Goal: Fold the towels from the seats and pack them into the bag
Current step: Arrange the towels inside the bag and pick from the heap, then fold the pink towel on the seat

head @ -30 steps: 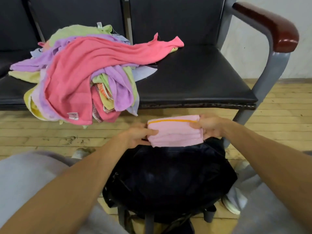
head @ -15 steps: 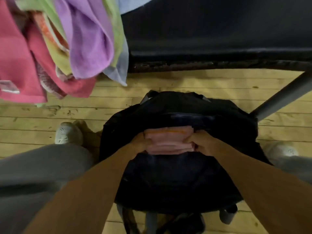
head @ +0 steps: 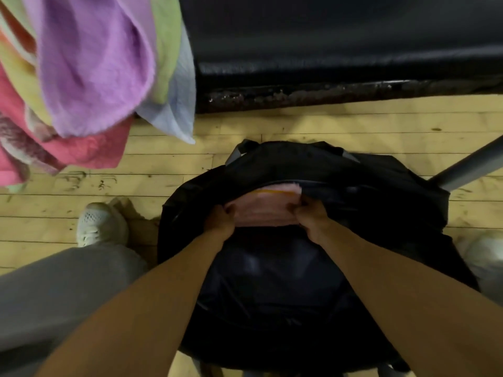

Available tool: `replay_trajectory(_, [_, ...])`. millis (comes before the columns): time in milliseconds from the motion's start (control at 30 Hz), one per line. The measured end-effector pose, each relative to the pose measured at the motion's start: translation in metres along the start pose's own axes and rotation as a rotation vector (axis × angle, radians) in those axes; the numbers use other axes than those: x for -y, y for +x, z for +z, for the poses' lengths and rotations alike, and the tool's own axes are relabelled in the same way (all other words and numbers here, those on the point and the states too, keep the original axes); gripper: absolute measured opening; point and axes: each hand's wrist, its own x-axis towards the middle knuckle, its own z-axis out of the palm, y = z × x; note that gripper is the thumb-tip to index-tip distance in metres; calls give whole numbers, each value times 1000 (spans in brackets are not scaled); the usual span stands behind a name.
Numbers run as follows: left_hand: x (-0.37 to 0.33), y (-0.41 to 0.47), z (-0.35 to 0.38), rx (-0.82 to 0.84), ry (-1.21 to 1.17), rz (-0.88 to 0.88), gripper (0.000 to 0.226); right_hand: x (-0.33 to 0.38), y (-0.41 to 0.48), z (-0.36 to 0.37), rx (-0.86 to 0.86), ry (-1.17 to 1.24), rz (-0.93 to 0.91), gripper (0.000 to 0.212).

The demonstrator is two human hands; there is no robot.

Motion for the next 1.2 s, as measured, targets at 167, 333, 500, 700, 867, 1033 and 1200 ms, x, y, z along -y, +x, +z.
replay_trajectory(167, [-12,-25,0,78,1,7,46,3,-12,-23,48,-202,-13,28])
replay_trajectory(333, [-30,-67,-31,286,-7,-64,40,38,-65,-61,89,-389,-86,19])
replay_trajectory(500, [-66,-113,-80,286,-43,61,31,87,-134,-98,163,-438,-251,15])
replay_trajectory(700, [-105,-183,-139,342,-68,328,27,137,-217,-120,191,-455,-481,16])
replay_trajectory(867, [-125,-230,-195,357,-58,555,22,180,-269,-124,137,-456,-678,12])
replay_trajectory(1033, [-136,-249,-251,177,-184,735,19,216,-287,-106,93,-388,-787,15])
replay_trajectory(1200, [-124,-228,-299,-239,-261,822,19,253,-284,-68,61,-249,-888,13])
